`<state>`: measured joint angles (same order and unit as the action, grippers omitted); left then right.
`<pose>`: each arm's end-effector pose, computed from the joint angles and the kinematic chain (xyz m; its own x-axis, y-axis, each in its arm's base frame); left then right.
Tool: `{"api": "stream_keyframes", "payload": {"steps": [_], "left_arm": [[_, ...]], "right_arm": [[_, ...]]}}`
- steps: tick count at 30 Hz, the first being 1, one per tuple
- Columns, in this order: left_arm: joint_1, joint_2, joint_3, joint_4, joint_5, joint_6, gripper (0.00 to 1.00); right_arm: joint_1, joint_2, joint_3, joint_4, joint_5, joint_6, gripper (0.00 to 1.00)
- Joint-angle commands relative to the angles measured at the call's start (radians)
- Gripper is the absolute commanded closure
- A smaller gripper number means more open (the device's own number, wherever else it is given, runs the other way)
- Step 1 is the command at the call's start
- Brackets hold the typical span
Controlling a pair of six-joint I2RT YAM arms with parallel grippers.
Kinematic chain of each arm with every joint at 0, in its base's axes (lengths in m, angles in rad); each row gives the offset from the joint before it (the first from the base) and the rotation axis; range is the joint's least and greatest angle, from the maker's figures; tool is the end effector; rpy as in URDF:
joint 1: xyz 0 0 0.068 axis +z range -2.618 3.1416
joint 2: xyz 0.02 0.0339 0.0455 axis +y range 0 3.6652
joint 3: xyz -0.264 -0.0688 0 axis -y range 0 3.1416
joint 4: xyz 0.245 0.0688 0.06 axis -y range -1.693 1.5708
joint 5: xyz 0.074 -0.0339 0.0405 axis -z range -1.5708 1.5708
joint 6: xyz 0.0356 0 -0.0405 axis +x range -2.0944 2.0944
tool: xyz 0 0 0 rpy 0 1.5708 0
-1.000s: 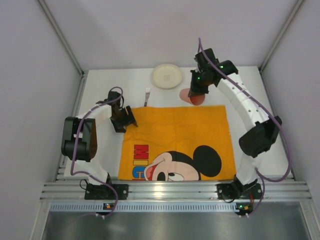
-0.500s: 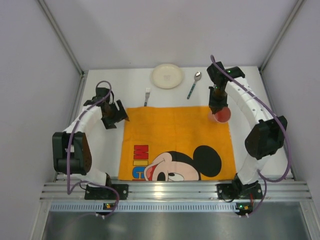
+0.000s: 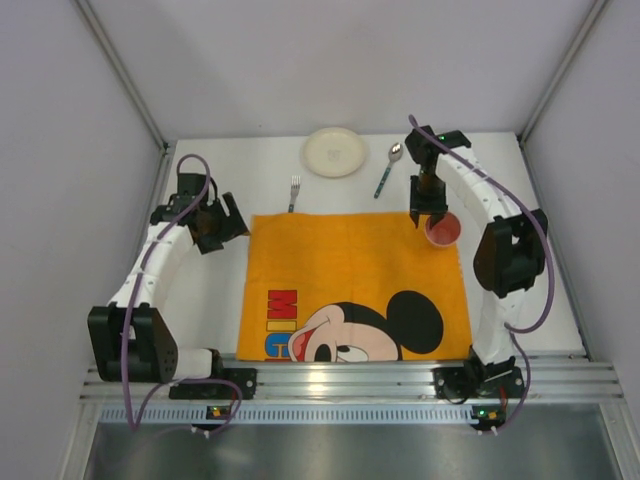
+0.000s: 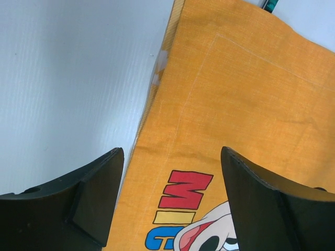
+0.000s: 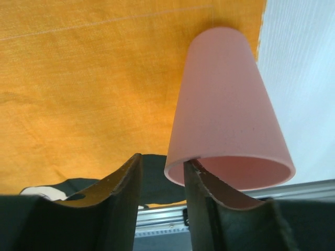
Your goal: Set the dinner table for one person
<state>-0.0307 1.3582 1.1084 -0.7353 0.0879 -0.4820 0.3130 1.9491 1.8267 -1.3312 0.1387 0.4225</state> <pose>0.2768 -0.0116 0.2779 -0.7747 -0.4382 -0.4559 -0.3160 0.8928 -0.3211 0.3638 0.1126 0.2800 -0.9805 0.1095 -0.1629 0.1233 0.9894 -0.0773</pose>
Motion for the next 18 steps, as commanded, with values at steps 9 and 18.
{"api": "stream_keyframes", "payload": {"steps": [9, 18], "left_arm": [[0.005, 0.013, -0.005, -0.003, 0.024, -0.046, 0.21], [-0.003, 0.154, 0.131, 0.019, 0.004, -0.066, 0.22]], "right_arm": [[-0.052, 0.002, 0.215, -0.115, 0.049, -0.054, 0.45], [-0.103, -0.073, 0.201, -0.106, 0.033, -0.076, 0.43]]}}
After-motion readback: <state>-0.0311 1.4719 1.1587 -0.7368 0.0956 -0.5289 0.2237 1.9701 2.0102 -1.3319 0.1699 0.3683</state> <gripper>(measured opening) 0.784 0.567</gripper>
